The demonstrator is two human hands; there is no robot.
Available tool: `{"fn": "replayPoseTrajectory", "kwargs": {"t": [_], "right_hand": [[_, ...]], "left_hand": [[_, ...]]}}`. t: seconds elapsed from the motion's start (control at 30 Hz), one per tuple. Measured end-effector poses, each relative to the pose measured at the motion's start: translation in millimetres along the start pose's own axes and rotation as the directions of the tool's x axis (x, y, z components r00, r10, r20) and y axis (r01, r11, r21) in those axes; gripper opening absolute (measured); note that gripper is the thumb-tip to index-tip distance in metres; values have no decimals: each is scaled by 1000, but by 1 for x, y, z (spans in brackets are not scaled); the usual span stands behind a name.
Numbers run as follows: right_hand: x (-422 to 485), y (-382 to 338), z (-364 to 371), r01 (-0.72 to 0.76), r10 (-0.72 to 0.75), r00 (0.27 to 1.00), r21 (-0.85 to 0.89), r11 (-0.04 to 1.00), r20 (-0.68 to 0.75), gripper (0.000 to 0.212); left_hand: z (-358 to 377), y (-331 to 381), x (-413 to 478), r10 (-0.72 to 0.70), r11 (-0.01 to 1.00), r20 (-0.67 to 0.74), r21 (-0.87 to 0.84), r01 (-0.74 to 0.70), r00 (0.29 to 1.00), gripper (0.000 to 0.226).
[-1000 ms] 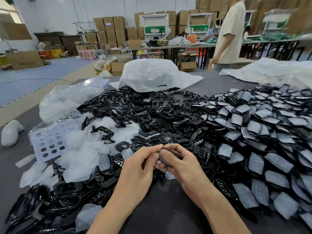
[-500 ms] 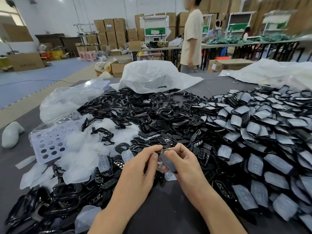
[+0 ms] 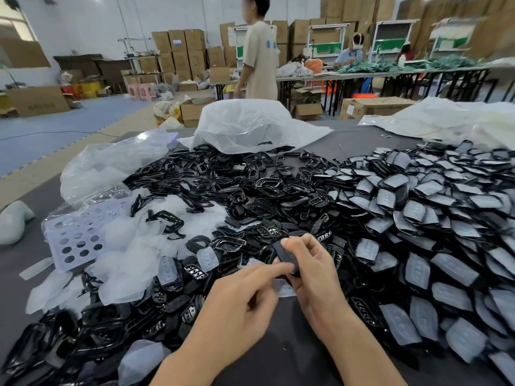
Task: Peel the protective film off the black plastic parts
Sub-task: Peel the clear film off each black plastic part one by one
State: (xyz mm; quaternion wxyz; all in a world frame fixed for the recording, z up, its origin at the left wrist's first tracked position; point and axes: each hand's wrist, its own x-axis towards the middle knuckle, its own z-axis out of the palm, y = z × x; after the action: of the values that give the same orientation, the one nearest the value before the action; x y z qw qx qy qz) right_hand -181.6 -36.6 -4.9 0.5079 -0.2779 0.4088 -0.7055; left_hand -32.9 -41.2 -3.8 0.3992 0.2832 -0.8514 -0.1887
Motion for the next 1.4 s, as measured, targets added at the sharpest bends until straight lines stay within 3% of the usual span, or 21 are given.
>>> {"fn": "replayPoseTrajectory", "kwargs": {"t": [0.17, 0.23, 0.3, 0.37, 0.47, 0.7, 0.93, 1.03, 1.2, 1.3, 1.4], "right_hand": [[-2, 3, 1, -10, 12, 999, -49, 999, 41, 31], [-4, 4, 2, -8, 15, 997, -82, 997, 81, 35], [-6, 5, 6, 0, 14, 987, -92, 996, 157, 25], [-9, 7, 9, 14, 3, 977, -78, 997, 212, 10], [-7, 9, 8, 21, -5, 978, -72, 997, 208, 26], [-6, 13, 8, 53, -40, 985, -73, 996, 167, 13], [-9, 11, 10, 15, -5, 987, -62, 998, 158, 25], [-14, 7, 12, 43, -21, 990, -154, 987, 142, 18], [-29, 5, 8, 100, -62, 993, -466, 879, 97, 14], [-20, -19, 0, 150, -152, 988, -475, 867, 35, 15], [12, -78, -24, 266, -354, 923, -410, 873, -154, 13]], "left_hand": [[-4, -8, 5, -270, 959, -199, -139, 246, 942, 31], [-6, -9, 7, -382, 908, -182, -259, 331, 906, 25], [-7, -7, 9, -437, 859, -111, -347, 377, 893, 20], [-6, -3, 12, -446, 829, -51, -400, 391, 893, 15], [-7, -2, 13, -478, 810, -87, -429, 400, 874, 9], [-7, -4, 14, -505, 789, -145, -477, 387, 851, 13], [-5, -9, 12, -462, 810, -151, -474, 346, 874, 25], [-6, -11, 9, -457, 819, -156, -457, 346, 876, 22], [-1, -13, 8, -463, 828, -164, -432, 358, 871, 17], [3, -10, 6, -470, 787, -133, -511, 346, 873, 23], [4, -10, 5, -425, 814, -132, -488, 314, 896, 24]]}}
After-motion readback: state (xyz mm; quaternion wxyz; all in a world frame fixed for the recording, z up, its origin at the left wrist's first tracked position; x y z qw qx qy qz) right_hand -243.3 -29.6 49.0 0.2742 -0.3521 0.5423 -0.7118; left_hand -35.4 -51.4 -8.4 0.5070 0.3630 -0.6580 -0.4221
